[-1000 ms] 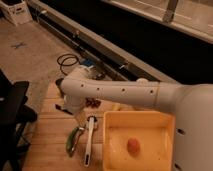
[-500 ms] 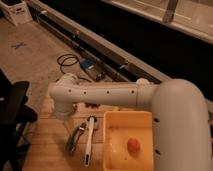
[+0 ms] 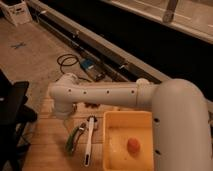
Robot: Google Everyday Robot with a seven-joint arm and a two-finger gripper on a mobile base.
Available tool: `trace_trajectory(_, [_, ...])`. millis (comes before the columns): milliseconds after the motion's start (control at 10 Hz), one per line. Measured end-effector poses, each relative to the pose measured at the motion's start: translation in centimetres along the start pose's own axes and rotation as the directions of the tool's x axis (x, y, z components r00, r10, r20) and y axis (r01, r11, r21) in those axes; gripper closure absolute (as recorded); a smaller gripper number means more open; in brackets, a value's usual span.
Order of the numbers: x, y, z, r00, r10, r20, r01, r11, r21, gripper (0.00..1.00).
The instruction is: Place pepper in paper cup
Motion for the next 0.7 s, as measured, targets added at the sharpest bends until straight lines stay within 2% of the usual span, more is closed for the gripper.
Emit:
trace_trajectory(200, [-0.1,1.1,0.7,1.0,-0.012,0.028,0.011,0.999,0.048,0.2])
trace_trajectory(400, [-0.6,1.9,2.0,0.998,-0.014,0.063,0.011,0.998,0.057,0.2])
trace_trajectory(700, [-0.7,2.6,4.1,0.996,-0.02,0.089,0.015,0.999,0.049,0.2])
